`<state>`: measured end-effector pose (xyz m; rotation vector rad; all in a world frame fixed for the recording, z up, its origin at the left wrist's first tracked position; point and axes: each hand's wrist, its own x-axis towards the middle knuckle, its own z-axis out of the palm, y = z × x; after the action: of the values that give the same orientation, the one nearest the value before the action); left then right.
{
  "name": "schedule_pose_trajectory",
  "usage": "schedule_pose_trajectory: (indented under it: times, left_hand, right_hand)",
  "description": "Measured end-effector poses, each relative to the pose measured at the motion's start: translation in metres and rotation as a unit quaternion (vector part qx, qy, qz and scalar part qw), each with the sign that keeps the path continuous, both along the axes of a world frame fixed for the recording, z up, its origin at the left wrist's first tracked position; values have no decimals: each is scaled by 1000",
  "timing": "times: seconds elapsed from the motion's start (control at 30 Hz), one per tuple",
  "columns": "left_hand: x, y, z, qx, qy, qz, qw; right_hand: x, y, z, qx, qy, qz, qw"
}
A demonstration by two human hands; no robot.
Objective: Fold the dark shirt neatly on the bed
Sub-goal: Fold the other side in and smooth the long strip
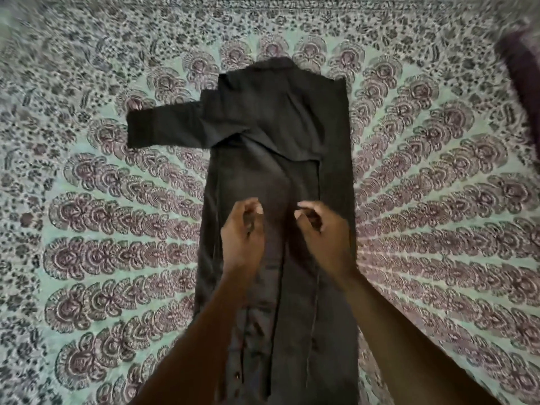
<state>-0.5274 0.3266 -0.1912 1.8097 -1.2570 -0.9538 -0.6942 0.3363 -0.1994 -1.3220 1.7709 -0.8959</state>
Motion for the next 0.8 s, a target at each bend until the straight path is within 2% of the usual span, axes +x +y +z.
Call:
schedule_pose_trajectory:
  times: [0.17, 0.33, 0.43, 0.53, 0.67, 0.8]
  left_hand:
    - [54, -81, -19, -17, -49, 29, 998]
    - [124, -157, -30, -3, -121, 92, 988]
    - [170, -202, -42, 45, -200, 112, 972]
    - [209, -241, -47, 140, -227, 139, 954]
    - [218, -255, -42, 197, -209, 143, 947]
    - [252, -276, -43, 191, -38, 203, 960]
  right_hand:
    - [47, -69, -11, 13, -20, 13, 1000]
    - [101, -139, -13, -4, 29, 36, 999]
    - [131, -185, -24, -21, 85, 34, 996]
    - [155, -218, -33, 7, 196, 9, 980]
    - [154, -225, -34, 56, 332, -24, 941]
    - [185, -239, -29, 146, 302, 0, 942]
